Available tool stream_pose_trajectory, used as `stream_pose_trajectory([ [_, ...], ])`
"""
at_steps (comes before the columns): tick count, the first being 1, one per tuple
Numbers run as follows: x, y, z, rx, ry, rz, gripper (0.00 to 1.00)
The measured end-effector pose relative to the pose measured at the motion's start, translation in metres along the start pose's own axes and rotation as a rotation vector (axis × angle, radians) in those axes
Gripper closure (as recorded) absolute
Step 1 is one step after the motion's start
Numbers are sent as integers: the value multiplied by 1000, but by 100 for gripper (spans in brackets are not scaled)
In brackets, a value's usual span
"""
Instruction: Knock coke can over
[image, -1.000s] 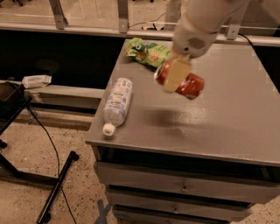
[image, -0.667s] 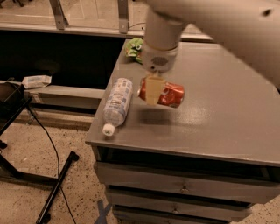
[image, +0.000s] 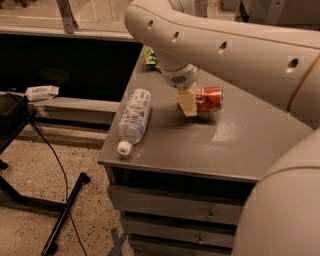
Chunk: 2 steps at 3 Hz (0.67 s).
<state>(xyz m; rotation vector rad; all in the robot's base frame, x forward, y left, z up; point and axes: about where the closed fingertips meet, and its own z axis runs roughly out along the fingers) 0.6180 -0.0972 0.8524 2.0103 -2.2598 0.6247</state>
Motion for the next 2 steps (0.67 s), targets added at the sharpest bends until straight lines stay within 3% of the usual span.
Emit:
stream_pose_trajectory([
  [2, 6, -6, -3, 34, 9, 1, 5],
])
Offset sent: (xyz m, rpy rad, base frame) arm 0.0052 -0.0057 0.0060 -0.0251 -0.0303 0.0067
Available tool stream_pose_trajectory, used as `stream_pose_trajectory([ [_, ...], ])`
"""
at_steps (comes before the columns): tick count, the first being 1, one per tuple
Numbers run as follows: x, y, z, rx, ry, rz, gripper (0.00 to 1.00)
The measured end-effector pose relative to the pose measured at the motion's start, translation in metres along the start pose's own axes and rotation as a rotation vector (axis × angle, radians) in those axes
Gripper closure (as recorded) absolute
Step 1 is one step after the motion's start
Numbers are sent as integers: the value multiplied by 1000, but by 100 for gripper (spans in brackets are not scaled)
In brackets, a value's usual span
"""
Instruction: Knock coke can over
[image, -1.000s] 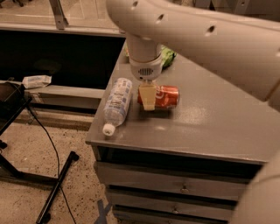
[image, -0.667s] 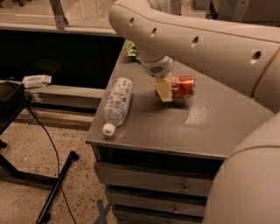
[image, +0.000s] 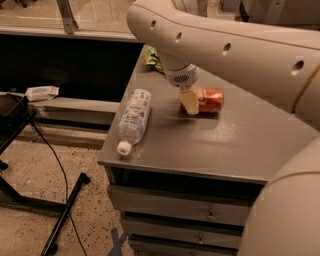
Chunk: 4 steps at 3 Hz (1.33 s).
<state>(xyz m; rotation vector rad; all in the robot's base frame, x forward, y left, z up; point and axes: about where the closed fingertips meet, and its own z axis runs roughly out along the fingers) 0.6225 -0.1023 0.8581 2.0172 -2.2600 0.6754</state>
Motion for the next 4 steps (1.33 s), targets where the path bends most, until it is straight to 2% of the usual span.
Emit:
stream_pose_trajectory([
  [1, 1, -1, 0, 3, -2, 2, 0],
  [2, 2, -1, 1, 0, -12, 1, 0],
  [3, 20, -6, 11, -49, -136, -14, 0],
  [4, 73, -20, 31, -87, -279, 22, 0],
])
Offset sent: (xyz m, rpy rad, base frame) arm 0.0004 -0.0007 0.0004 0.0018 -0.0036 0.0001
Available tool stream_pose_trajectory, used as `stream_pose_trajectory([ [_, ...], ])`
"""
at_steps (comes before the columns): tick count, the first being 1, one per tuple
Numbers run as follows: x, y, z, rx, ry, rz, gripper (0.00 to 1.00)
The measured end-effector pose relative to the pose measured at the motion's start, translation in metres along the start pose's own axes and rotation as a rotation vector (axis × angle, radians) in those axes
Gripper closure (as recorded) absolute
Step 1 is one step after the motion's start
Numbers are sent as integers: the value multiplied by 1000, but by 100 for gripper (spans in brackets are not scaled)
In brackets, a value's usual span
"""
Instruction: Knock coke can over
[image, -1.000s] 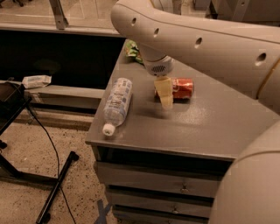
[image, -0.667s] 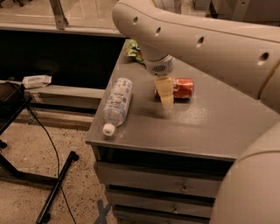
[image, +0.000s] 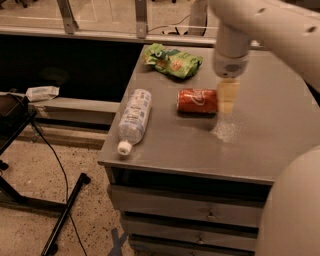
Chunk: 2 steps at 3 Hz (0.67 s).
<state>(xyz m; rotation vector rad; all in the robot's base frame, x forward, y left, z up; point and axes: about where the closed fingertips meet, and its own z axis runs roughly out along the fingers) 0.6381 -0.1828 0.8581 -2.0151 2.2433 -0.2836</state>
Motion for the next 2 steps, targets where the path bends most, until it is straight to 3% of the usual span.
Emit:
stream_pose_trajectory([
  [1, 78, 0, -6, -1, -118, 84, 0],
  [2, 90, 1, -16, 19, -172, 113, 0],
])
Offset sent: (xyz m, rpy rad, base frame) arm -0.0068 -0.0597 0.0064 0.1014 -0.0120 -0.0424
